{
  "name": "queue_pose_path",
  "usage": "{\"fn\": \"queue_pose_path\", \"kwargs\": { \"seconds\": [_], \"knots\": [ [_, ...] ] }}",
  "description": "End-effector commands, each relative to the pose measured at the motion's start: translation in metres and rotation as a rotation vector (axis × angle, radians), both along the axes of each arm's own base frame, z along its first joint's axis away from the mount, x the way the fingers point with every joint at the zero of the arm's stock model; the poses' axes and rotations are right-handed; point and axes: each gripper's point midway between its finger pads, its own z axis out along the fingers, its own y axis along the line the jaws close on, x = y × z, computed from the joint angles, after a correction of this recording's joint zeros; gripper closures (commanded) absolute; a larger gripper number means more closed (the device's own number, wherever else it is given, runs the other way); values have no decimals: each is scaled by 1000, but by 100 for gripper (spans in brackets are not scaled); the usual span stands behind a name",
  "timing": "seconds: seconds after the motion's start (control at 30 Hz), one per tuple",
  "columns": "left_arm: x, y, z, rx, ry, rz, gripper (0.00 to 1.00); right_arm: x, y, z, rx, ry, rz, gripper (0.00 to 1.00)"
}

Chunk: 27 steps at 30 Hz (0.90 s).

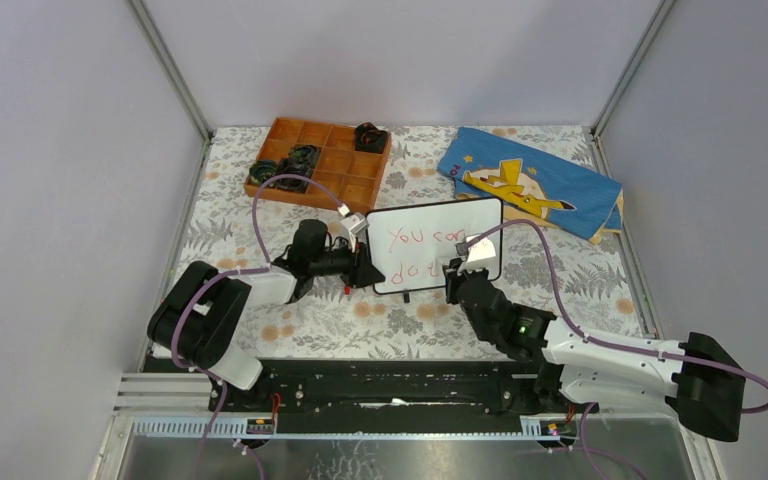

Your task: Write a sentence on the whiteboard

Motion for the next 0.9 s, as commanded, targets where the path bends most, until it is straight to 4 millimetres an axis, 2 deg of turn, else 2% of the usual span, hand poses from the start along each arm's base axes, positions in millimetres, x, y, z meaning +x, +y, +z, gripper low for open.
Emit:
{"fn": "queue_pose_path", "kwargs": {
  "seconds": [0.0, 0.27, 0.7, 0.77, 0.87],
  "knots": [
    [8, -4, 14, -7, -68, -8, 70, 13, 0, 25, 28, -53, -55, 100],
    [7, -4, 12, 1, -65, -12, 77, 14, 0, 17, 15, -39, -56, 100],
    [7, -4, 9, 10, -55, -10, 81, 14, -7, 7, 1, -31, -83, 100],
    [8, -3, 7, 19, -53, -5, 78, 14, -9, 8, 10, -36, -86, 100],
    [9, -3, 5, 29, -45, -1, 67, 13, -10, 10, 18, -43, -84, 100]
  ]
}}
